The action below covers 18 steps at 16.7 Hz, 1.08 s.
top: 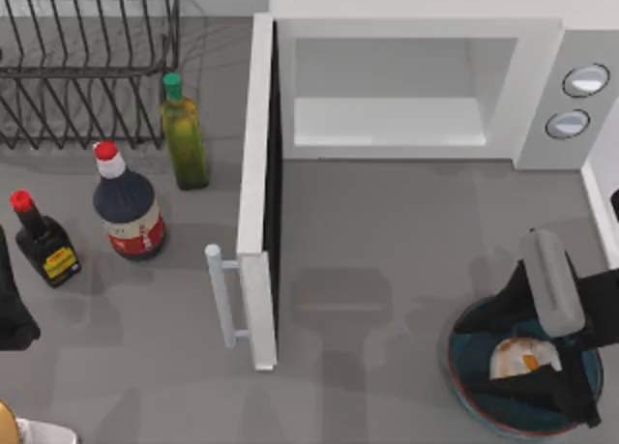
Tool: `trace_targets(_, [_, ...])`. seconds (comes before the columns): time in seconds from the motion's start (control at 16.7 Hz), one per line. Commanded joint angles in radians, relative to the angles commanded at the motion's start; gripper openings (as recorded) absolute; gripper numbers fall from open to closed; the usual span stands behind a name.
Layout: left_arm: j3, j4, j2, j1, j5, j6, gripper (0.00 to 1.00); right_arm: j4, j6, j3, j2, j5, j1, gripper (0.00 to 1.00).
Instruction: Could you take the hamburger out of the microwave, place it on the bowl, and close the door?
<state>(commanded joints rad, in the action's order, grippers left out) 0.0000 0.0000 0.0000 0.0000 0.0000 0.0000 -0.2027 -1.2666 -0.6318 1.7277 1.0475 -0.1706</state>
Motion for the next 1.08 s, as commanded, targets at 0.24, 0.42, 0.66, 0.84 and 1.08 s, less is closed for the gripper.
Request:
trace_targets(0.24, [0.0, 0.0, 0.0, 0.0, 0.0, 0.0, 1.0, 0.037, 0.12, 0.075, -0.15, -0.071, 0.018, 1.0])
trace_targets(0.42, [0.0, 0.0, 0.0, 0.0, 0.0, 0.0, 1.0, 0.08, 0.281, 0.172, -0.374, -0.18, 0.043, 1.0])
trace_targets(0.66, [0.0, 0.0, 0.0, 0.0, 0.0, 0.0, 1.0, 0.134, 0.55, 0.315, -0.781, -0.381, 0.08, 1.0])
trace_targets(0.84, [0.0, 0.0, 0.0, 0.0, 0.0, 0.0, 1.0, 0.167, 0.769, 0.423, -1.11, -0.568, 0.109, 1.0])
trace_targets(1.08, [0.0, 0.0, 0.0, 0.0, 0.0, 0.0, 1.0, 0.195, 1.046, 0.545, -1.476, -0.824, 0.144, 1.0])
